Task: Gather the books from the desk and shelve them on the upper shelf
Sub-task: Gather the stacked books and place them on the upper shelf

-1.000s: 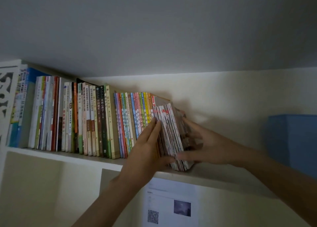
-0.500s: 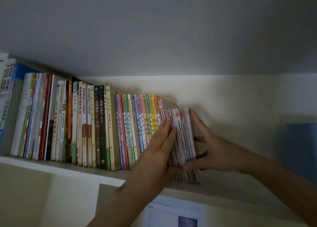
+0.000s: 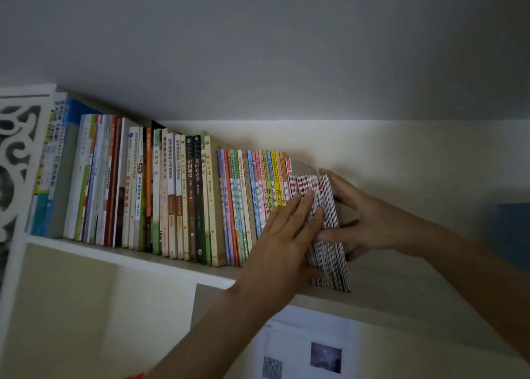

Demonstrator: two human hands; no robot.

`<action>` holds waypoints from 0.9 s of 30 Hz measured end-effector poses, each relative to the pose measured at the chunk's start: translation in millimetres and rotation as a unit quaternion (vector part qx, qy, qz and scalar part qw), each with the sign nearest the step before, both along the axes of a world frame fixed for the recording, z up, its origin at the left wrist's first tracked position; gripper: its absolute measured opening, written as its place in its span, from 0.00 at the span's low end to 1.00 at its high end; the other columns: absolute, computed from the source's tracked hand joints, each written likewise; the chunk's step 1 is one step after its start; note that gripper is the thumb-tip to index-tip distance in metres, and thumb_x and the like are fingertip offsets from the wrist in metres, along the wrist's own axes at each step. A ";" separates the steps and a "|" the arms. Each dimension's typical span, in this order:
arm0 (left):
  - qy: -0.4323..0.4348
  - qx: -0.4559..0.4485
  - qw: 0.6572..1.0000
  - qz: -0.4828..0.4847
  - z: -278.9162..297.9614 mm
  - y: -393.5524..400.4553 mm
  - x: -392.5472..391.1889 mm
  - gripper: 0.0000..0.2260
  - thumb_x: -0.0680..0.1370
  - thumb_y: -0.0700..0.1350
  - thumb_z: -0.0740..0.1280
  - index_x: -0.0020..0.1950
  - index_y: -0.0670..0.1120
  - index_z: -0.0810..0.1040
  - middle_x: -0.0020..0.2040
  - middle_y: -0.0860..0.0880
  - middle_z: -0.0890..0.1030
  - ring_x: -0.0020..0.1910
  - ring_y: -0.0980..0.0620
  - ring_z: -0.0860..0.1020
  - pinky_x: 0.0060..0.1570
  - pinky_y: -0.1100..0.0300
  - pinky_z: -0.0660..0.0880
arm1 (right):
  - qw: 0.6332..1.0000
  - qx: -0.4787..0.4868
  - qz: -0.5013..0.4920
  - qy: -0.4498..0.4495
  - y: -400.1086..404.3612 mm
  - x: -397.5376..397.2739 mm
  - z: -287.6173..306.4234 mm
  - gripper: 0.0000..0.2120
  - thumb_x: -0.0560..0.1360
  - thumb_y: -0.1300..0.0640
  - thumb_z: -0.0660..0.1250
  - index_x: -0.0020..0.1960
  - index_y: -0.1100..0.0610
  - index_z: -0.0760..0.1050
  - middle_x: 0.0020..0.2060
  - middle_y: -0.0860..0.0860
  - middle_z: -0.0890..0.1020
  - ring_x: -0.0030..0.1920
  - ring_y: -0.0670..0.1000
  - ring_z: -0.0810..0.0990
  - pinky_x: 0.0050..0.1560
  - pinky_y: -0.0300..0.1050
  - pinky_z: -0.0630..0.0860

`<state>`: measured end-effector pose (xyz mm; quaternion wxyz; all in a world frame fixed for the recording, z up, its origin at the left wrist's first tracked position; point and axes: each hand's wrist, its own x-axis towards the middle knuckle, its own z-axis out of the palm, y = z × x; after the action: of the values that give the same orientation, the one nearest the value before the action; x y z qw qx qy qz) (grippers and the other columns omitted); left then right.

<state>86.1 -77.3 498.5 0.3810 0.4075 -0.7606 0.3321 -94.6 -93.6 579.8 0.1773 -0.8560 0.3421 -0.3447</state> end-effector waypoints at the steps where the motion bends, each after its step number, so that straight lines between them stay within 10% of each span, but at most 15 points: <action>1: -0.001 -0.001 1.000 0.012 -0.1 0.4 -0.2 0.43 0.70 0.54 0.73 0.78 0.48 0.54 0.79 0.49 0.46 0.78 0.49 0.45 0.71 0.52 0.48 | 1.000 -0.020 -0.014 0.015 0.3 3.9 0.4 0.50 0.68 0.58 0.78 0.74 0.30 0.49 0.62 0.33 0.72 0.53 0.50 0.83 0.46 0.59 0.82; 7: 0.039 0.061 0.997 -0.009 -2.8 8.9 -0.9 0.46 0.74 0.50 0.71 0.77 0.53 0.39 0.77 0.56 0.33 0.76 0.56 0.35 0.73 0.58 0.48 | 0.999 0.005 -0.030 0.024 -0.8 2.9 -2.9 0.57 0.65 0.53 0.79 0.74 0.30 0.39 0.69 0.38 0.69 0.61 0.51 0.78 0.51 0.57 0.81; 11: 0.078 0.084 0.993 -0.015 -5.9 6.0 3.3 0.47 0.73 0.50 0.72 0.78 0.51 0.40 0.77 0.57 0.34 0.76 0.60 0.38 0.72 0.64 0.47 | 0.998 0.059 0.004 0.003 0.0 -11.0 -24.2 0.57 0.64 0.56 0.80 0.68 0.21 0.43 0.67 0.40 0.72 0.63 0.53 0.76 0.42 0.64 0.82; 17: 0.082 0.102 0.990 -0.046 -3.5 5.8 9.0 0.46 0.72 0.50 0.74 0.78 0.51 0.44 0.76 0.59 0.38 0.76 0.61 0.40 0.74 0.63 0.42 | 0.999 -0.031 -0.024 0.033 0.2 -6.7 -27.5 0.57 0.63 0.50 0.80 0.72 0.26 0.41 0.70 0.42 0.71 0.68 0.50 0.72 0.55 0.59 0.80; 22: 0.089 0.050 0.992 -0.073 -3.9 2.0 14.9 0.42 0.71 0.50 0.73 0.77 0.56 0.51 0.78 0.58 0.42 0.77 0.60 0.40 0.74 0.55 0.47 | 0.997 0.043 -0.054 -0.039 14.4 -5.1 -27.5 0.42 0.66 0.42 0.76 0.68 0.23 0.53 0.60 0.40 0.77 0.57 0.47 0.79 0.43 0.57 0.83; 27: 0.077 0.032 0.994 -0.074 -4.6 -9.8 24.9 0.38 0.70 0.54 0.73 0.77 0.55 0.58 0.79 0.56 0.46 0.78 0.56 0.44 0.75 0.53 0.48 | 0.982 -0.072 -0.116 -0.128 9.9 5.6 -13.5 0.34 0.72 0.44 0.72 0.72 0.34 0.60 0.60 0.40 0.72 0.66 0.46 0.71 0.50 0.59 0.82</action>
<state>111.0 -87.1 493.9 0.4486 0.3864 -0.7673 0.2464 -88.9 -83.6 566.3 0.1163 -0.7696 0.3882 -0.4934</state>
